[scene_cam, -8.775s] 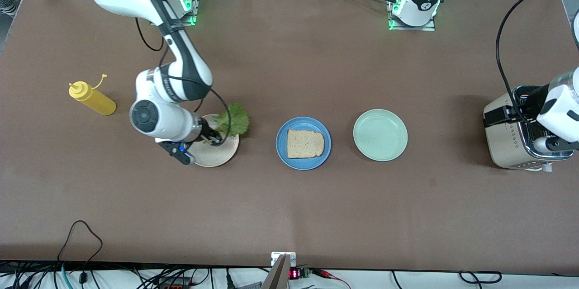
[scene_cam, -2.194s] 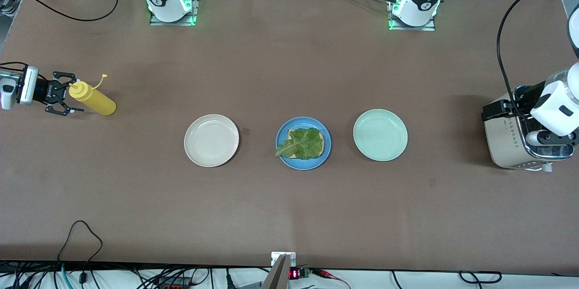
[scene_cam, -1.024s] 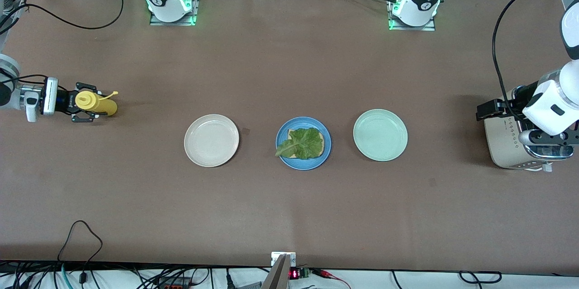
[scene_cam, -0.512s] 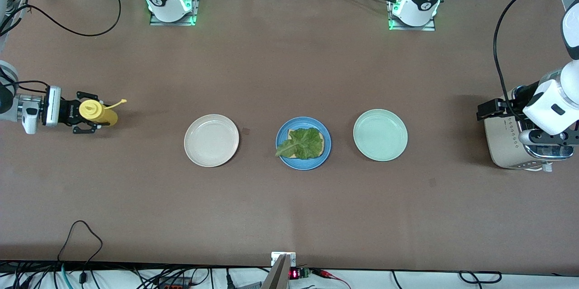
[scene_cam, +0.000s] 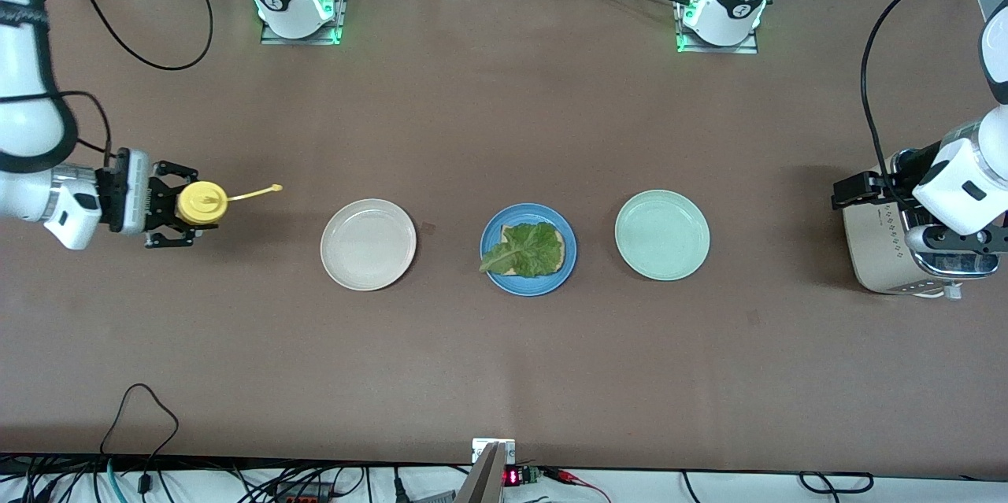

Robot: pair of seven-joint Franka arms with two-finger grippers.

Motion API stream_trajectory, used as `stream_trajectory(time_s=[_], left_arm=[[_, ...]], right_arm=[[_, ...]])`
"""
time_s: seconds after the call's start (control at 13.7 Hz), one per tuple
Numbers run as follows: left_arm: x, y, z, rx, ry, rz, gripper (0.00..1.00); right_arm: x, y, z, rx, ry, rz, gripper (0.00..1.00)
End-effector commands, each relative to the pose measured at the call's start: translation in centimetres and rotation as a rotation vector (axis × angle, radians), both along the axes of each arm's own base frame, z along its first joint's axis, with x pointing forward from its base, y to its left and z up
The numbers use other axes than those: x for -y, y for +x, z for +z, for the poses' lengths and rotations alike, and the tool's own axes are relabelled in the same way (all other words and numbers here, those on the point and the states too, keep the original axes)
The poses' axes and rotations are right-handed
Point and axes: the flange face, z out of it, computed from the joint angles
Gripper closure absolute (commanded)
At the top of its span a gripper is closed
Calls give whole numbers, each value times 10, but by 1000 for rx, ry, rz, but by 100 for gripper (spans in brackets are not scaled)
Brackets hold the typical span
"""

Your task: Make sandwich in blue plate with both arms

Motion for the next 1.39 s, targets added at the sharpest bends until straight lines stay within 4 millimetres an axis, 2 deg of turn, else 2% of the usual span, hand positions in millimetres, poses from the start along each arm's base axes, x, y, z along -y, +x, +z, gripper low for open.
stream_trajectory(time_s=[0.0, 0.29, 0.51, 0.73, 0.95, 1.17, 1.32], left_arm=[[-2, 1, 3, 8, -26, -14, 0], [2, 1, 3, 8, -28, -20, 0], [0, 1, 3, 8, -28, -17, 0], [-1, 1, 3, 8, -28, -16, 0], [-3, 0, 2, 6, -28, -13, 0], [-3, 0, 2, 6, -28, -13, 0], [-3, 0, 2, 6, -28, -13, 0]], right_arm=[[-56, -5, 28, 3, -137, -49, 100], [-153, -10, 36, 14, -295, -86, 100], [-228, -25, 33, 54, -431, -108, 100], [-300, -48, 10, 73, -558, -119, 100], [-374, -64, -29, 111, -629, -131, 100], [-408, -68, -62, 111, -652, -169, 100], [-419, -65, -76, 118, -668, -178, 100]])
